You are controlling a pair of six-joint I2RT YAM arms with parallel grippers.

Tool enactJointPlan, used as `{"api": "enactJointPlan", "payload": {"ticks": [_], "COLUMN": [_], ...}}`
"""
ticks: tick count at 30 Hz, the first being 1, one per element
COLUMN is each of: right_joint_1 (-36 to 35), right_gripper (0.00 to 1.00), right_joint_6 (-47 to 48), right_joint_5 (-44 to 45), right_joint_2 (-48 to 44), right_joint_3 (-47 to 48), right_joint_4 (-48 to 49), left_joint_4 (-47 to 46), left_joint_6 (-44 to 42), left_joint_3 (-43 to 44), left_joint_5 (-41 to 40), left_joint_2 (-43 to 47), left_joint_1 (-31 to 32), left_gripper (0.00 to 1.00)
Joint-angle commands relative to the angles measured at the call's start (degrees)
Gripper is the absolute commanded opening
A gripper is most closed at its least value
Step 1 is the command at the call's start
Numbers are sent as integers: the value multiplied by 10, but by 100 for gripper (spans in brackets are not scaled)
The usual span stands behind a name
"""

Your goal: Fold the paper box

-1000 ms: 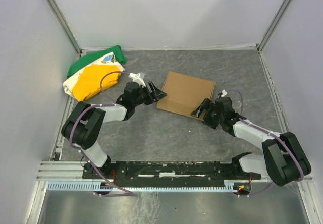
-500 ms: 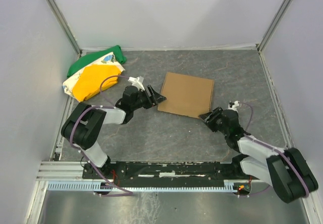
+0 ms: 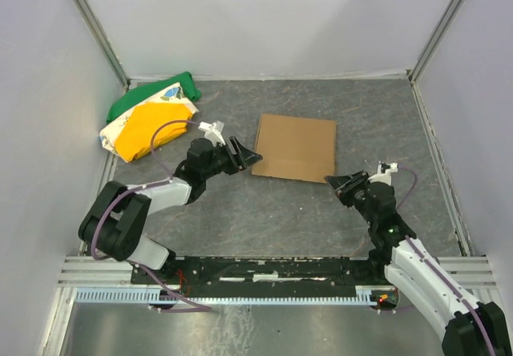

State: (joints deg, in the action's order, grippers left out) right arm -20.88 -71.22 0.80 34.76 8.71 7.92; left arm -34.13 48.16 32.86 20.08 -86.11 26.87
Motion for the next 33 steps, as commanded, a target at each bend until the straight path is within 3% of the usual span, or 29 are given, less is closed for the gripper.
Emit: {"api": "enactJointPlan", "payload": {"ticks": [1,3,7,12,20,33], "right_joint_1": [-1,-1,-1,-2,-2,-1], "right_gripper": [32,34,60,73,77,76], "right_joint_6": [-1,6,25,-6,9,-5], "right_joint_5": [4,-6,-42,-38,34,69], "right_joint_2": [14,35,91,131,100,134], "right_joint_3": [32,42,77,51,48,27], "right_joint_4": [-26,-30,-61,-19,-60,-6], "left_joint_4": [42,65,108,144,183,189], "left_joint_6": [-16,-22,-32,-42,-47,-48], "left_joint_3": [10,12,5,-1,10,12], "left_joint_5": [6,-1,-28,-61,-66,-67], "left_joint_2": [58,79,124,177,189,189], "left_joint_1": [2,3,2,3,3,2], "left_gripper": [74,74,74,75,75,75]}}
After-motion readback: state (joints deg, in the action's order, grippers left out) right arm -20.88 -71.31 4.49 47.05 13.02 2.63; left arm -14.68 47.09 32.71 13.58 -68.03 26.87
